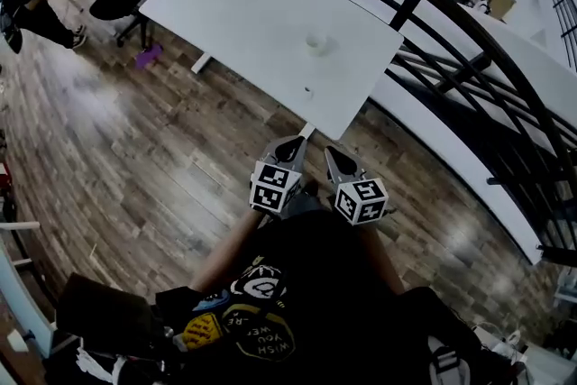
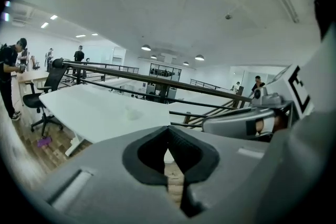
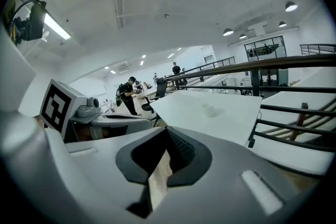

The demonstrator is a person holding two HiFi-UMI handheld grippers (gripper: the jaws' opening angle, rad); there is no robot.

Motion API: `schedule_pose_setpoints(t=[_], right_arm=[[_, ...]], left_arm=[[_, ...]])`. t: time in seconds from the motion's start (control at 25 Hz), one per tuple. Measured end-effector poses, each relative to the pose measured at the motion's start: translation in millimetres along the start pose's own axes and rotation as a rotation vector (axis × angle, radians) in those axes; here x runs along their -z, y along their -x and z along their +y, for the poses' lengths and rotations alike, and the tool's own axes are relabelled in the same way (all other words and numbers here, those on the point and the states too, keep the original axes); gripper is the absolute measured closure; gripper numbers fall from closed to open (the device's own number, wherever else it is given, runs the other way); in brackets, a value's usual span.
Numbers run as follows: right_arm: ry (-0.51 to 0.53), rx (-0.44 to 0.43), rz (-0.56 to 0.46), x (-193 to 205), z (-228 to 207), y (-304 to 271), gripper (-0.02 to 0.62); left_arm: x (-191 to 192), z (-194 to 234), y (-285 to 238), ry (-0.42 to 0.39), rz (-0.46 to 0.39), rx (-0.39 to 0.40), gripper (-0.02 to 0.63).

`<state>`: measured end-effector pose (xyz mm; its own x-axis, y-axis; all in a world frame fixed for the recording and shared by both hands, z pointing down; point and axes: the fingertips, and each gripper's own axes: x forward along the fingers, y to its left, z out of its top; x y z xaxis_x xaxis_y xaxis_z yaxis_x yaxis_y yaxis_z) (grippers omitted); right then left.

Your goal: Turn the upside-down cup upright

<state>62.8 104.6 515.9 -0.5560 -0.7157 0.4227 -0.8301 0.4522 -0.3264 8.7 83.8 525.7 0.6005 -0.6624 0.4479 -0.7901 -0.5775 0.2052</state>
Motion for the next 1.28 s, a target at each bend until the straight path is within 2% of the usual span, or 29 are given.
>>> schedule_pose_setpoints(t=[0.08,0.28,0.52,0.76,1.0,1.12,1.28], right_arm=[[-0.012,-0.02,-0.002,-13,-17,-18,0.597],[-0.02,-0.041,0.033,-32,-59,-67,0.597],[-0.042,-0.007,0.089,-31,-90,-110,0.597],[-0.053,0.065,0.117,-36,-105,-154,0.597],[-0.141,0.097,0.071,-39,-120,-192,0.597],[-0.119,0.128,0.046,-42,-132,-215,0.597],[-0.058,0.162,0.089,-24,-155,-256,0.597]], left_arm=[[-13,8,-19,-0.016,0.003,-0.014,0.601],[-26,46,-57,0.012,0.046,-0.054,0.601],[-28,84,-89,0.066,0.086,-0.043,0.601],[-37,135,-131,0.068,0.13,0.022,0.601],[-51,165,-181,0.144,0.163,0.15,0.601],[-53,177,-203,0.117,0.19,0.179,0.601],[-44,201,-223,0.12,0.246,0.169,0.601]])
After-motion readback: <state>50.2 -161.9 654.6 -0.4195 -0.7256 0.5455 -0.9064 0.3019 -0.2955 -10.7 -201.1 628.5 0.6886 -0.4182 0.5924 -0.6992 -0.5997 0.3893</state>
